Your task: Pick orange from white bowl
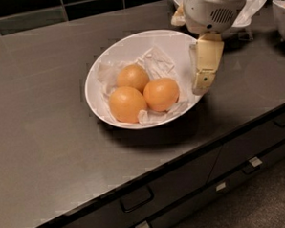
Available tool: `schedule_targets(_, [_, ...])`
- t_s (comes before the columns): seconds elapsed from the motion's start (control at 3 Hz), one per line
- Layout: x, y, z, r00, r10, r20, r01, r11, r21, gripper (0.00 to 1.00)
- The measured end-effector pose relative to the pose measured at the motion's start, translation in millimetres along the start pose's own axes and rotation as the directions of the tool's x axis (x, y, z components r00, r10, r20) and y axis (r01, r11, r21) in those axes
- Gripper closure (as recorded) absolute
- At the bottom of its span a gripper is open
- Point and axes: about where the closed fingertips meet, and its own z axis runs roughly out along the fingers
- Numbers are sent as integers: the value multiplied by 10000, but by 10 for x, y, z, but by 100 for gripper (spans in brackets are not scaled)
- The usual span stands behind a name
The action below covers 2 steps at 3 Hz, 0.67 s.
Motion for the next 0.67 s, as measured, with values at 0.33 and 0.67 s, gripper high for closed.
schedule_targets(0.33, [-98, -26, 93, 9997, -219, 117, 221, 9996, -158, 15])
schedule_targets(0.67, [-114, -27, 130, 9996, -239, 167, 243, 9994, -226, 19])
